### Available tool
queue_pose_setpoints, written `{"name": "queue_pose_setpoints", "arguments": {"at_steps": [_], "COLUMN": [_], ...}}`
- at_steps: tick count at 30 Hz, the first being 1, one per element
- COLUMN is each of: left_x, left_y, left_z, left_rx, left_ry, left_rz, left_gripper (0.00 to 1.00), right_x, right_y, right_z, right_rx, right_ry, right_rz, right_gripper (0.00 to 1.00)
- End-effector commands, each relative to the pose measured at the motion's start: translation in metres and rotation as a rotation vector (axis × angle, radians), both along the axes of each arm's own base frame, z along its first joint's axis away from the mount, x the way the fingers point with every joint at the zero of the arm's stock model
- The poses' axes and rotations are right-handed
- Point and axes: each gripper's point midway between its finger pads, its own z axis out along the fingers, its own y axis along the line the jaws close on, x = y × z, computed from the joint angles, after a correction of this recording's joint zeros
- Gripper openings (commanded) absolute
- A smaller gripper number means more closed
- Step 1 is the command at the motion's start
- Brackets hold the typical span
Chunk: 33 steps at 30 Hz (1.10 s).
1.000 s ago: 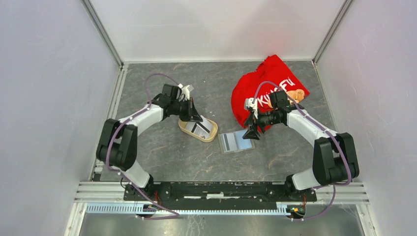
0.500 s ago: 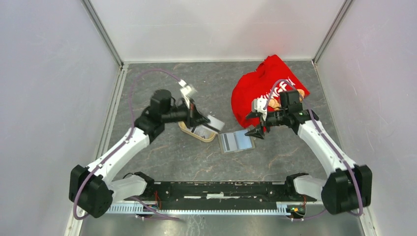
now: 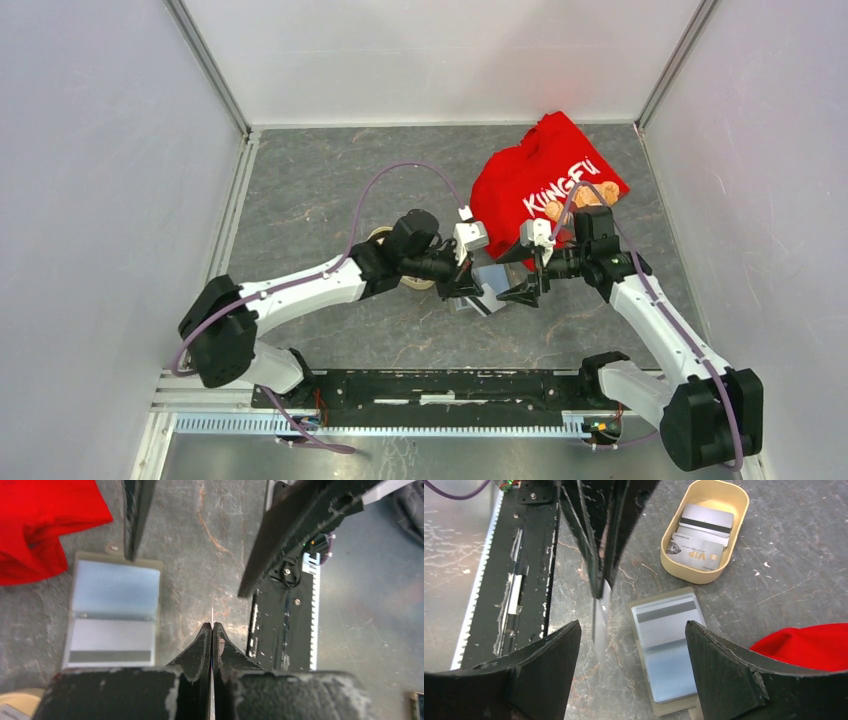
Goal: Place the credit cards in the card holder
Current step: Pick up the credit card from the storage box.
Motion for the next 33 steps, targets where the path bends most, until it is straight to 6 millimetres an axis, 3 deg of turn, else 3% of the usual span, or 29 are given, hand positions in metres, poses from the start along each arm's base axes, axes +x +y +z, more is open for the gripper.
{"name": "queue_pose_setpoints", "arguments": {"at_steps": [1,9,10,16,18,20,21,22,24,26,28,29,31,33], "left_x": [0.025,0.039,0.039,0.042,0.049,0.055,0.062,0.066,0.073,0.079,0.078,0.07,0.051,0.039], "left_y": [-0.015,-0.021,-0.021,-0.02,-0.017,-0.013,-0.011,-0.005,0.012,0.037,0.058,0.066,0.061,0.052], "left_z": [0.014,0.016,0.017,0.017,0.018,0.026,0.036,0.046,0.065,0.071,0.065,0.047,0.038,0.021], "left_rx": [0.013,0.048,0.045,0.061,0.063,0.035,0.003,-0.029,-0.118,-0.208,-0.316,-0.349,-0.432,-0.421], "left_ry": [-0.172,-0.213,-0.217,-0.233,-0.244,-0.251,-0.267,-0.28,-0.307,-0.298,-0.204,-0.126,0.037,0.176], "left_rz": [-0.022,-0.013,-0.015,-0.011,0.036,0.11,0.166,0.222,0.34,0.485,0.609,0.623,0.567,0.534], "left_gripper": [0.02,0.02,0.02,0.02,0.03,0.24,0.39,0.62,0.8,0.98,1.0,1.0,0.99,0.88], "right_x": [-0.004,0.001,0.002,-0.005,-0.005,-0.004,-0.002,0.0,0.005,0.01,0.014,0.015,0.022,0.032], "right_y": [0.006,0.007,0.007,0.005,0.004,0.006,0.006,0.006,0.005,0.005,0.005,0.005,0.002,-0.004], "right_z": [0.003,-0.017,-0.02,-0.023,-0.023,-0.024,-0.026,-0.028,-0.035,-0.041,-0.044,-0.046,-0.051,-0.056], "right_rx": [0.066,0.034,0.024,-0.019,-0.02,-0.006,-0.002,0.002,0.008,0.025,0.066,0.079,0.081,0.078], "right_ry": [0.061,0.104,0.11,0.13,0.122,0.146,0.152,0.162,0.179,0.22,0.27,0.311,0.354,0.396], "right_rz": [0.011,0.006,0.006,0.088,0.086,0.058,0.036,0.007,-0.057,-0.123,-0.177,-0.201,-0.267,-0.342], "right_gripper": [0.82,0.68,0.63,0.0,0.0,0.0,0.0,0.0,0.0,0.0,0.0,0.0,0.0,0.0]}}
